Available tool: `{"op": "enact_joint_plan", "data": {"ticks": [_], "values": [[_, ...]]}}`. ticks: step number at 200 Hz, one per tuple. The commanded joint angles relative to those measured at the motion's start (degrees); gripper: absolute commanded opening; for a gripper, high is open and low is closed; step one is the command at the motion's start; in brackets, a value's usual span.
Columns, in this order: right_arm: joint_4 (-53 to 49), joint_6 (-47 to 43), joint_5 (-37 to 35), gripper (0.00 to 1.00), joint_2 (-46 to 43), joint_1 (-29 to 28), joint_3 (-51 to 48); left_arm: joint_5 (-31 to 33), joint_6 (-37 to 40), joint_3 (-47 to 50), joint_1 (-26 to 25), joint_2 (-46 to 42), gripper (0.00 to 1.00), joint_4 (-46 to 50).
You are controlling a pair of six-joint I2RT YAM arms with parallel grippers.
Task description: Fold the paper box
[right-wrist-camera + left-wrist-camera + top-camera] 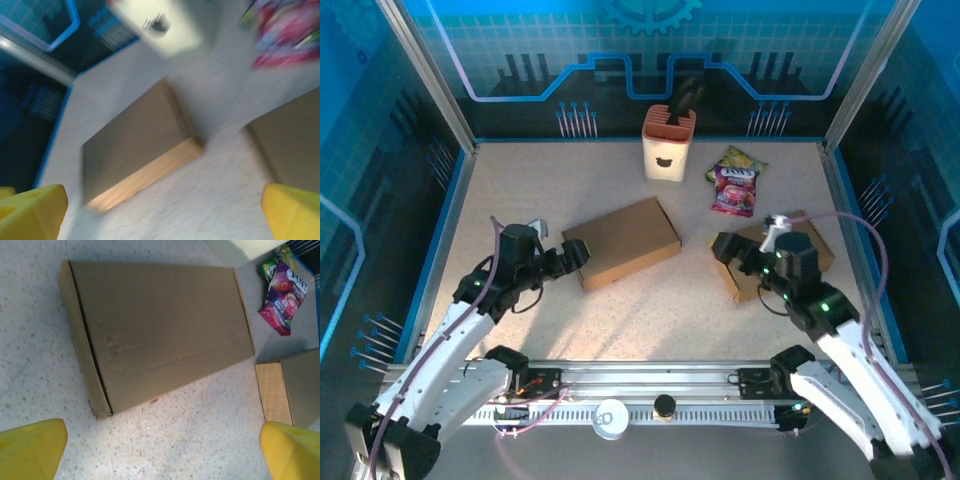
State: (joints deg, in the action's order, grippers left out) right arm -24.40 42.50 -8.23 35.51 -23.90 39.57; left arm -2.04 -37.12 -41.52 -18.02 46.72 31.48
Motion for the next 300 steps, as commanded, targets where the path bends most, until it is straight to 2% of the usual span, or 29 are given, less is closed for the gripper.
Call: {"op": "enact_joint_plan", "data": {"ticks": [1,15,25,38,53,72,89,114,129,145,156,174,191,200,209,216,228,237,245,265,284,300], "values": [[-7.44,-12.49,-26.03,1.0,-6.75,0.88,-5.0,10.97,3.19,0.51,0.62,-0.82,0.99,-2.48],[0.04,-21.51,-27.83,1.0,-10.48,1.98,-10.79,22.77,2.76,3.39,0.62,-1.62,0.99,-5.73],[5.72,-24.22,-27.35,1.0,-12.65,3.24,-15.09,28.23,4.31,7.22,0.62,-3.06,0.99,-11.26],[13.16,-28.08,-29.16,1.0,-13.85,3.64,-19.63,32.44,7.32,11.05,0.82,-4.35,0.99,-16.06],[25.1,-35.2,-30.28,1.0,-13.55,3.6,-25.0,36.2,14.75,15.09,0.97,-3.2,0.99,-23.97],[42.45,-40.3,-28.72,1.0,-9.09,4.53,-31.72,39.08,22.99,19.52,1.5,0.43,0.99,-35.59],[50.01,-39.95,-25.76,1.0,-1.12,6.49,-33.59,36.41,26.38,19.82,3.66,3.36,0.99,-40.35],[62.03,-38.53,-21.59,1.0,11.63,9.53,-35.22,33.91,33.72,23.64,6.09,10.15,0.99,-55.18],[69.4,-39.63,-19.12,1.0,17.44,10.4,-35.35,29.17,34.08,27.1,8.99,15.56,0.99,-67.17],[78.95,-38.58,-15.89,1.0,25.65,13.4,-35.28,27.88,36.42,28.52,10.52,23.24,0.99,-79.25],[83.95,-37.45,-14.74,1.0,30.63,15.07,-34.66,25.37,37.48,28.1,11.24,26.28,0.99,-83.15],[89.53,-39.2,-13.06,1.0,37.14,16.0,-32.64,24.66,37.23,27.38,12.35,32.37,0.99,-89.88],[91.88,-39.18,-11.08,1.0,40.73,17.92,-32.07,21.73,37.19,28.2,13.89,41.06,0.99,-101.6],[98.05,-38.03,-9.27,1.0,45.66,19.77,-32.73,20.03,36.85,27.8,13.82,41.78,0.99,-98.95],[106.0,-37.03,-7.26,1.0,52.0,21.34,-33.37,20.23,37.58,27.95,13.93,44.5,0.99,-103.67],[103.07,-38.02,-3.38,1.0,51.14,21.78,-32.18,20.16,37.45,27.95,14.04,44.56,0.99,-104.0],[99.59,-39.14,-3.15,1.0,50.41,20.65,-31.1,19.81,35.97,26.64,14.86,42.88,0.99,-98.58],[101.67,-39.56,-2.81,1.0,53.56,20.49,-30.71,18.88,35.46,25.58,15.89,43.37,0.99,-97.78],[105.96,-39.84,-3.66,1.0,56.44,20.49,-30.47,17.34,34.03,24.36,17.0,42.34,0.99,-93.45],[91.96,-38.66,-4.38,1.0,52.48,20.91,-25.98,15.58,34.17,22.01,17.54,42.4,0.99,-89.08],[84.1,-39.12,-6.52,1.0,52.29,20.03,-21.69,15.15,34.15,22.51,17.47,42.43,0.99,-89.93],[82.48,-39.73,-6.49,1.0,52.54,19.59,-20.59,14.91,34.31,22.0,17.49,42.51,0.99,-89.22]]}}
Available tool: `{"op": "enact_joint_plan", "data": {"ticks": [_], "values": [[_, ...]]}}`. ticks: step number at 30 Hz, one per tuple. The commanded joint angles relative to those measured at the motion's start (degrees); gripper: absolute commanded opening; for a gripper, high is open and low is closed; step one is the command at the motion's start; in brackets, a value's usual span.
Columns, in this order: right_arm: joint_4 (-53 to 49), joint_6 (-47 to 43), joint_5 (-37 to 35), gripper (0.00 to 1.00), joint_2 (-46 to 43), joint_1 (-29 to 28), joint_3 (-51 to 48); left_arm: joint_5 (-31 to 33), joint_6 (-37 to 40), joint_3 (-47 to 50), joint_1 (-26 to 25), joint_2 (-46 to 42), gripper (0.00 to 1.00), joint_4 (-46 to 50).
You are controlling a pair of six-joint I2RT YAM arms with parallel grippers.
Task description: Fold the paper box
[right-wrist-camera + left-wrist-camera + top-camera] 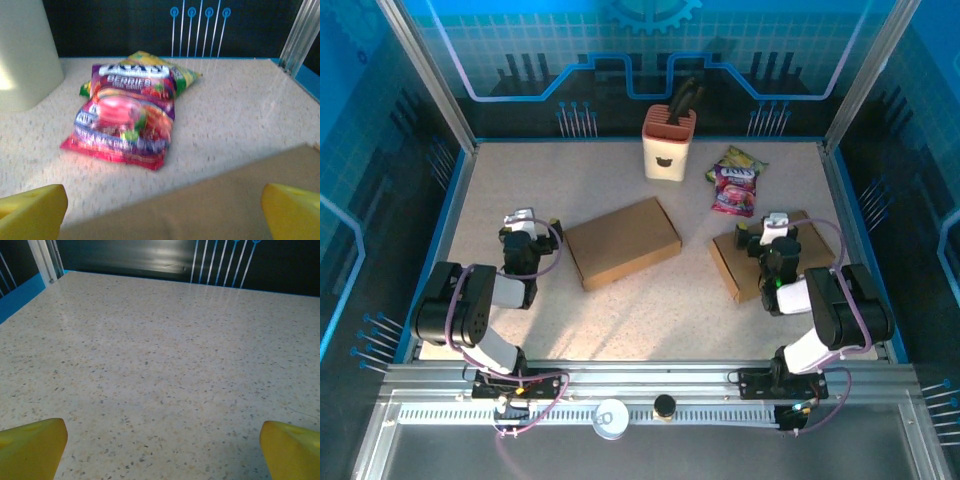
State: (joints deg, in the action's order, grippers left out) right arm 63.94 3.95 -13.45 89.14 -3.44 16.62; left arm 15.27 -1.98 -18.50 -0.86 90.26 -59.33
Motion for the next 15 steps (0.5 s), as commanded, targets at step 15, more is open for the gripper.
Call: {"op": "enact_joint_plan", "data": {"ticks": [15], "values": [[-6.71,-3.12,-2.56,1.0,-0.6,-2.53,3.17,-4.81,0.24,-2.25,0.27,-0.97,0.99,4.04]]}}
